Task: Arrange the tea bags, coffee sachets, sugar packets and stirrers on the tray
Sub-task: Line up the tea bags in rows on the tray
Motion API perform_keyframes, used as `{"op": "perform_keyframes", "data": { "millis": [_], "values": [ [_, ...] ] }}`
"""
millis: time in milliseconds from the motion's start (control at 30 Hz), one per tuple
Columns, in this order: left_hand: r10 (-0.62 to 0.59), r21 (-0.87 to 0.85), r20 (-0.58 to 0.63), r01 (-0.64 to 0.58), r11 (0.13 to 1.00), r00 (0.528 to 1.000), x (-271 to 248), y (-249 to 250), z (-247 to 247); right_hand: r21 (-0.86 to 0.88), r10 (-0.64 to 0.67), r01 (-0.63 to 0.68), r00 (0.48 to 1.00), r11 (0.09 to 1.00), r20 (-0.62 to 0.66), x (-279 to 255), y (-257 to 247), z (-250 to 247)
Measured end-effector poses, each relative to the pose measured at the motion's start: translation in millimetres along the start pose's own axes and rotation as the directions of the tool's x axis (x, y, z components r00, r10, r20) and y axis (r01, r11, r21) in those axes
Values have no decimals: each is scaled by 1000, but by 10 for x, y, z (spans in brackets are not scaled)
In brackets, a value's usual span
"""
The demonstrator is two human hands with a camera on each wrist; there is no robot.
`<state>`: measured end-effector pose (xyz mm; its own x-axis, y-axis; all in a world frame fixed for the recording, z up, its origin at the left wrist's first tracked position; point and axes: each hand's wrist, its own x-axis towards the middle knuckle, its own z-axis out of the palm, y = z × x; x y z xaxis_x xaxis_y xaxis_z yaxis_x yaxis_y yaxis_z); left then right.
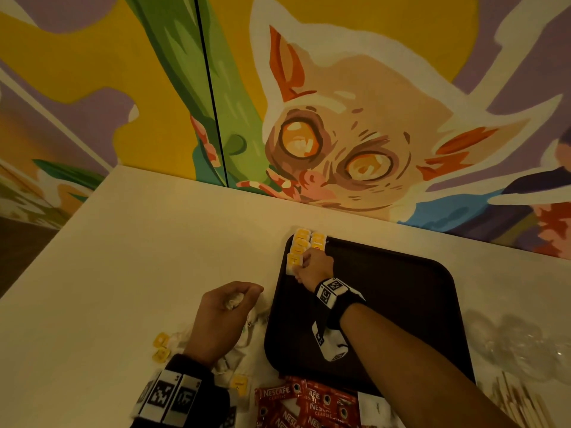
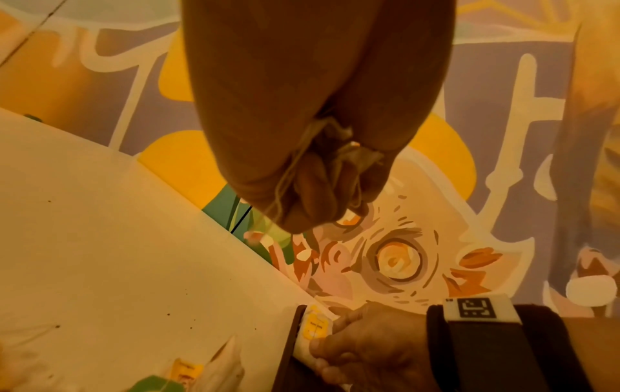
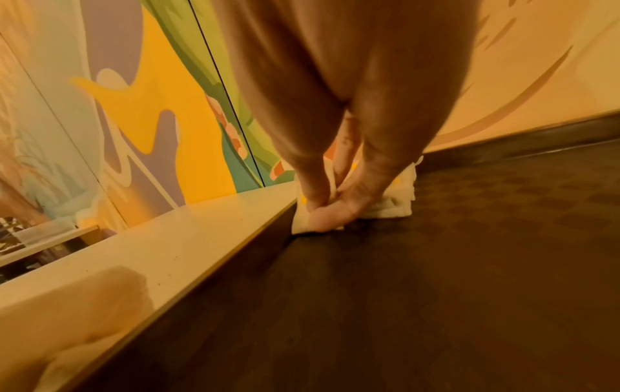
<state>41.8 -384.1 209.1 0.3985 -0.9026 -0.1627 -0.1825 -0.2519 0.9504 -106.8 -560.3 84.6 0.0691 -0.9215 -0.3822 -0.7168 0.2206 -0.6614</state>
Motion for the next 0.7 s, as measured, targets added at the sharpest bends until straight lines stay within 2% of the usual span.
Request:
{"op": "perform_keyframes", "data": {
  "millis": [100, 200, 300, 500, 600, 700],
  "values": [
    [-118, -148, 51, 124, 981, 992, -20, 79, 34, 58, -36, 38, 999, 998, -35, -94, -53, -82],
    [-197, -314, 118, 225, 922, 973, -37, 153, 54, 180, -63, 68, 998, 981, -31, -212, -117, -202],
    [-221, -379, 149, 262, 887, 964, -42, 199, 67, 303, -69, 58, 997, 951, 26, -330, -169, -358],
    [-221, -444, 176, 278, 852, 959, -94, 256, 101, 393, -173, 139, 983, 909, 54, -675, -280, -584],
    [-221, -465, 196, 289, 837, 955, -127, 314, 143, 449, -287, 203, 950, 870, 125, -1009, -406, -694],
    [-204, -448, 214, 282, 849, 955, -168, 342, 190, 488, -448, 308, 871, 816, 200, -1388, -502, -786]
  ]
}}
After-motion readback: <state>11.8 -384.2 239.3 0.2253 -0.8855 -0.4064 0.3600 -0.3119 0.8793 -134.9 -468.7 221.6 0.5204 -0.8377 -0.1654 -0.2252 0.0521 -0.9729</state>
